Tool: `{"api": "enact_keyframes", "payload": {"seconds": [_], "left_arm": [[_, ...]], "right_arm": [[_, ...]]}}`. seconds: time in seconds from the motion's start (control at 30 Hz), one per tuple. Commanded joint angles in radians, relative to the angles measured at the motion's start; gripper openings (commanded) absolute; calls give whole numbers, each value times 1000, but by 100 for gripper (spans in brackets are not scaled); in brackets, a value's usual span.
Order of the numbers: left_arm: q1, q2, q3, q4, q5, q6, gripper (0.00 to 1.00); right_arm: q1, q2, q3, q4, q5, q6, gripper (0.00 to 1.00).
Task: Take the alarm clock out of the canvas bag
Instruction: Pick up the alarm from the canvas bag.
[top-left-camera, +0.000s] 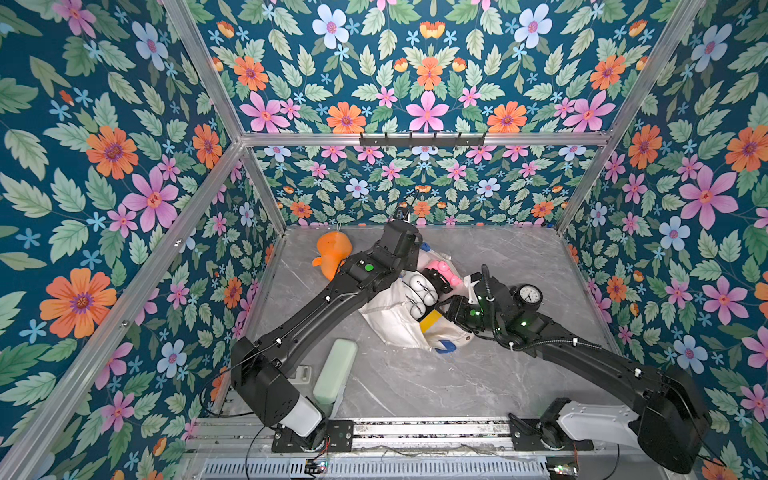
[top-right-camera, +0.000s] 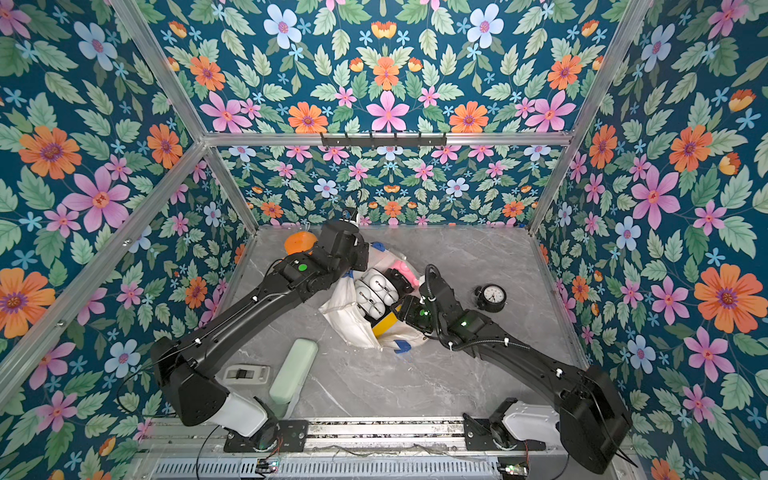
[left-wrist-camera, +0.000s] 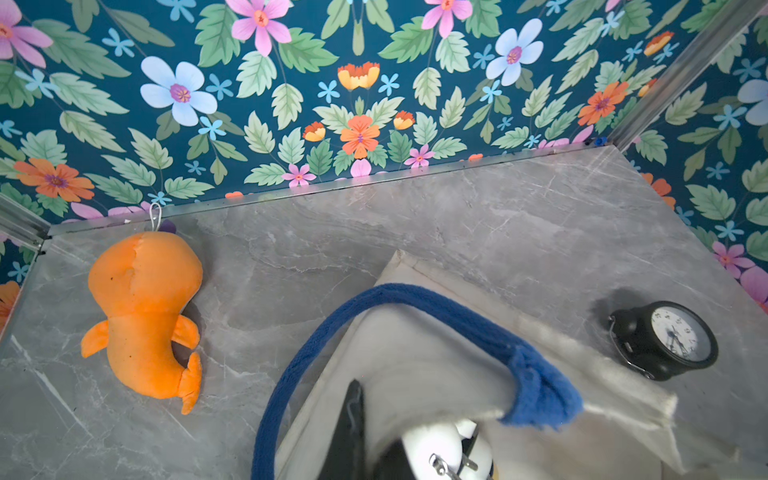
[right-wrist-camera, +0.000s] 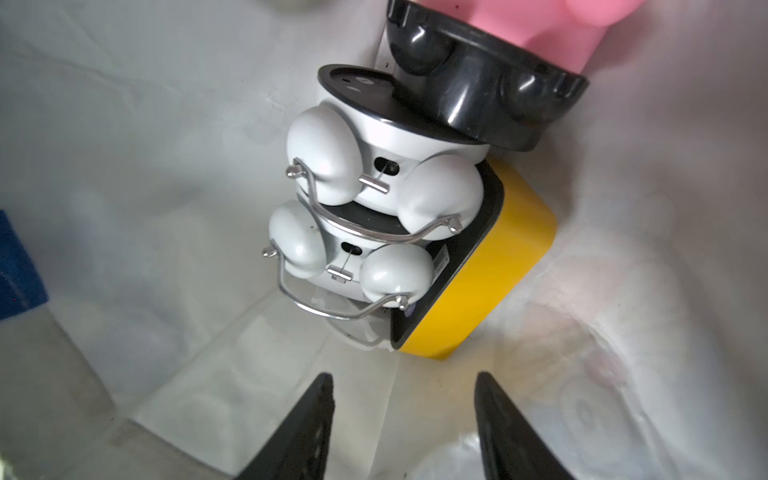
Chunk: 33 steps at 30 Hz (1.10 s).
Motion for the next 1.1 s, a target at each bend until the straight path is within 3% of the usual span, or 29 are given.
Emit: {"api": "enact_keyframes", "payload": {"seconds": [0.0, 0.17, 0.47, 1.07], "left_arm": [[35, -16, -9, 132, 23, -38, 0], [125, -50, -82, 188, 163, -83, 0], [165, -72, -132, 225, 237, -79, 0], [190, -76, -145, 224, 258, -75, 0]], "right_arm": [[9, 52, 45, -25, 57, 35, 57], [12, 129, 71, -21, 76, 55, 60], [12, 289, 178, -27, 29, 64, 61], [7, 469, 312, -157, 95, 60, 63]]}}
